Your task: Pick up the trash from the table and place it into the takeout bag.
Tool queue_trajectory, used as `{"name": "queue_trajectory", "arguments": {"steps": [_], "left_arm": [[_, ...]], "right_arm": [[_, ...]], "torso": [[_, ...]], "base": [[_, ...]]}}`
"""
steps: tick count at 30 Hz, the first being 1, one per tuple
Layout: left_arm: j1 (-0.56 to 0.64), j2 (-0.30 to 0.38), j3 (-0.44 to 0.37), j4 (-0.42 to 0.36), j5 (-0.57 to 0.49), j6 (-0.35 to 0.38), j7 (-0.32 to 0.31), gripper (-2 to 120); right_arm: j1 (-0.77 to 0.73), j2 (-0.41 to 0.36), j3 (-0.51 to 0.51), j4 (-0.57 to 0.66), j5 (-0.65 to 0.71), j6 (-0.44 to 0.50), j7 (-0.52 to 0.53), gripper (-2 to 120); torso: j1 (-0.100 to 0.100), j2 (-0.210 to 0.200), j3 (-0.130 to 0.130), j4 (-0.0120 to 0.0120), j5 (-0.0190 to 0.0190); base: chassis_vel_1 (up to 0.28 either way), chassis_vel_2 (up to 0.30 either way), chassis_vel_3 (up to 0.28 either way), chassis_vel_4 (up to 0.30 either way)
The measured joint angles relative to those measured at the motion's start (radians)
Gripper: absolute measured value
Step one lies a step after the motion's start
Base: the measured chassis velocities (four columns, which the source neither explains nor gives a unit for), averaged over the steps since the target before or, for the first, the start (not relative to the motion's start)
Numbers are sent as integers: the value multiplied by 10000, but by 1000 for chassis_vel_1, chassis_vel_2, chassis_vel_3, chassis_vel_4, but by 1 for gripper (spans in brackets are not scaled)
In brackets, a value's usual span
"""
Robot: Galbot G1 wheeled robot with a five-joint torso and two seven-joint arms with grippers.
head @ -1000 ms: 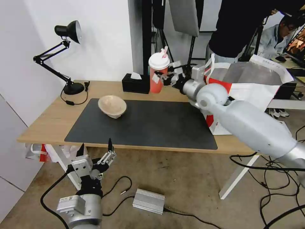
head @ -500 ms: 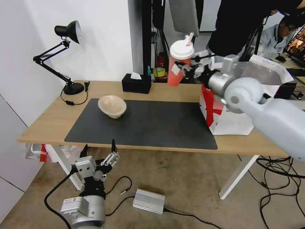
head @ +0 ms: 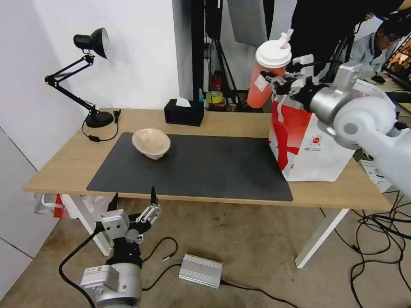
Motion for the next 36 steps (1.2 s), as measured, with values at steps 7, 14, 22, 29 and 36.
{"name": "queue_trajectory", "arguments": {"steps": [7, 14, 22, 29, 36], "left_arm": [[-13, 36, 115, 39, 4, 0, 1, 100], [-43, 86, 177, 56, 7, 2, 2, 100], [-80, 100, 323, 114, 30, 15, 8, 100], [-107, 198, 358, 119, 33, 18, 9, 100], [-137, 265, 444, 157, 21, 22, 10, 100]], "right_arm": [[-285, -405, 421, -48, 121, 9, -52, 3], [-422, -744, 641, -135, 253, 73, -145, 3], [-708, -1219, 1114, -365, 377, 130, -339, 3], [-913, -1417, 1409, -684, 395, 147, -475, 3], [-1251, -1552, 1830, -1130, 396, 188, -641, 3]], "torso": [[0, 0, 0, 0, 0], [0, 0, 1, 0, 0], [0, 0, 1, 0, 0], [1, 0, 1, 1, 0], [1, 0, 1, 0, 0]], "base": [[0, 0, 0, 0], [0, 0, 0, 0], [0, 0, 0, 0], [0, 0, 0, 0], [0, 0, 0, 0]]}}
